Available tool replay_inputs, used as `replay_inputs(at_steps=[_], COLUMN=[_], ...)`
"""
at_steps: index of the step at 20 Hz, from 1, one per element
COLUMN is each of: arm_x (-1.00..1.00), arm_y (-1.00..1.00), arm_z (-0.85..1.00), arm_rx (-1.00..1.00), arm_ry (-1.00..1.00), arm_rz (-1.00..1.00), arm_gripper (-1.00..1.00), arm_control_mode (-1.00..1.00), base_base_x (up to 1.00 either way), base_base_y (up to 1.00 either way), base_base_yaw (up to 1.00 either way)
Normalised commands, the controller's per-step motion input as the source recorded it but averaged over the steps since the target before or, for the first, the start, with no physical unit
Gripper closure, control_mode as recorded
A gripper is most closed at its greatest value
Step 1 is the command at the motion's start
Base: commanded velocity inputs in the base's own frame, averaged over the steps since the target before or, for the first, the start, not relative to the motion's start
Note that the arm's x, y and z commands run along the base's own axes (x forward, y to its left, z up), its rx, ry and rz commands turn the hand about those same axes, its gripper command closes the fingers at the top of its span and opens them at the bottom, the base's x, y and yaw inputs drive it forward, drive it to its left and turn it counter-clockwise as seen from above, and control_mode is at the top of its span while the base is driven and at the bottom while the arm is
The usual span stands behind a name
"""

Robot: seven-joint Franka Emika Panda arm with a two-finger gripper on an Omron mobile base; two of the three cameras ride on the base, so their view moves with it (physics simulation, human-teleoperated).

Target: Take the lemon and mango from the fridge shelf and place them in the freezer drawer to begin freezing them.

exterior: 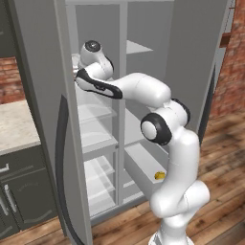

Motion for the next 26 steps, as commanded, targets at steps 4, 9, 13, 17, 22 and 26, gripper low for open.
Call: replay_inputs(at_steps=[4,9,13,17,22,26], arm_x=[0.28,0.28,0.25,0.28,0.28,0.22], arm_y=[0.08,0.1,0.11,0.11,0.09,0.05], arm_z=[-0.03,-0.04,-0.05,-0.01,0.0,0.0], arm_rx=[0.0,0.0,0.0,0.0,0.0,0.0], arm_ry=[0.0,0.0,0.0,0.0,0.0,0.0], arm_rz=[0.0,0.0,0.0,0.0,0.0,0.0], arm_gripper=[-1.0,-1.0,-1.0,-1.0,-1.0,-1.0], arm_control_mode=[-1.0,-1.0,-1.0,-1.0,-1.0,-1.0], base_base_x=[0.0,0.0,0.0,0.0,0.0,0.0], base_base_y=[0.0,0.0,0.0,0.0,0.0,0.0], base_base_yaw=[0.0,0.0,0.0,0.0,0.0,0.0])
